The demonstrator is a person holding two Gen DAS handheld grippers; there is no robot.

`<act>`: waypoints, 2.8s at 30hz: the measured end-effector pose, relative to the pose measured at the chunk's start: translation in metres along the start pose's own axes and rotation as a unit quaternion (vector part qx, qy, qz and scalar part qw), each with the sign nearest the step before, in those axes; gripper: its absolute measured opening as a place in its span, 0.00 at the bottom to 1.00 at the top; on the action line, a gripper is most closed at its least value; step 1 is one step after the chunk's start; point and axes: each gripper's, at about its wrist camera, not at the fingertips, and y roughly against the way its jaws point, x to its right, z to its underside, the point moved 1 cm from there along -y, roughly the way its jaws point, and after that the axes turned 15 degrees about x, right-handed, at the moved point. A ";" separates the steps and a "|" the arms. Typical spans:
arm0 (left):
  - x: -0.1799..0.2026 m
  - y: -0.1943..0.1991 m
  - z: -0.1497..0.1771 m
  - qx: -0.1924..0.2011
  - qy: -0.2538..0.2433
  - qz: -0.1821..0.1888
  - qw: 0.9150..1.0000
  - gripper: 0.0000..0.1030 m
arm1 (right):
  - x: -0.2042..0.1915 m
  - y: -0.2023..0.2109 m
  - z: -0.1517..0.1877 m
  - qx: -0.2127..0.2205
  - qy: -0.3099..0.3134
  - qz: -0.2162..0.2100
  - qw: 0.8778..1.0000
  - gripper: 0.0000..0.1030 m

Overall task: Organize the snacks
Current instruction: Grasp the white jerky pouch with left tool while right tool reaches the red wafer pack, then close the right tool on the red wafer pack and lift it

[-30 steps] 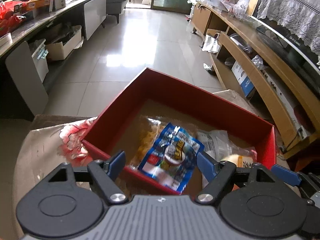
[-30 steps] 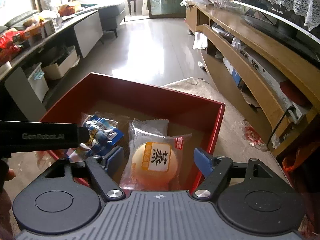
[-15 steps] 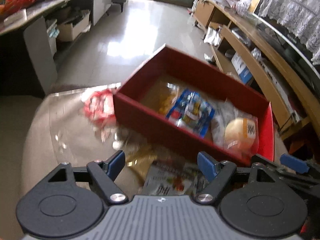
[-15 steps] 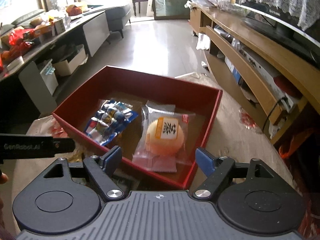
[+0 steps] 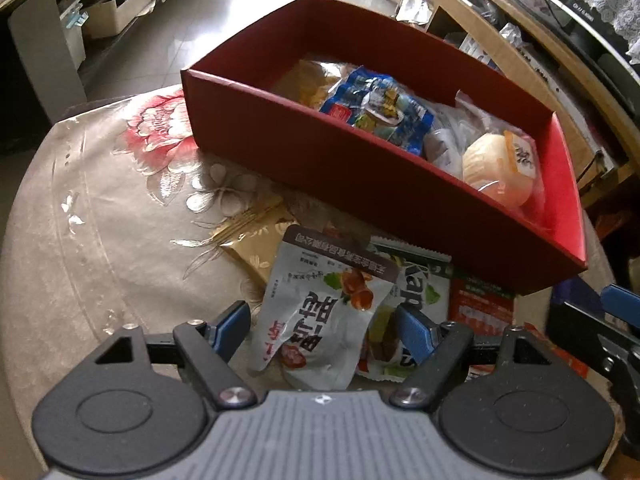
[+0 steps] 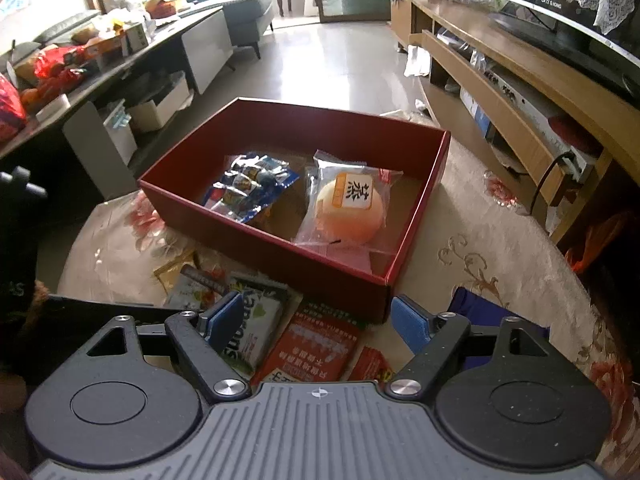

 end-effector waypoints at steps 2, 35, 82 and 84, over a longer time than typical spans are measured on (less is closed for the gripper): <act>0.000 0.000 0.000 0.002 0.002 0.004 1.000 0.81 | 0.002 -0.002 0.002 -0.005 0.001 0.000 1.000 0.83; -0.020 0.061 0.063 -0.028 0.017 0.002 0.999 0.55 | 0.000 -0.015 0.047 -0.100 -0.097 -0.037 0.990 0.80; -0.016 0.071 0.080 -0.044 -0.023 0.013 0.999 0.58 | -0.042 -0.037 0.062 -0.109 0.045 0.033 0.992 0.65; -0.016 0.074 0.084 -0.043 -0.027 0.015 0.999 0.58 | -0.037 -0.025 0.066 -0.119 0.049 0.030 0.991 0.61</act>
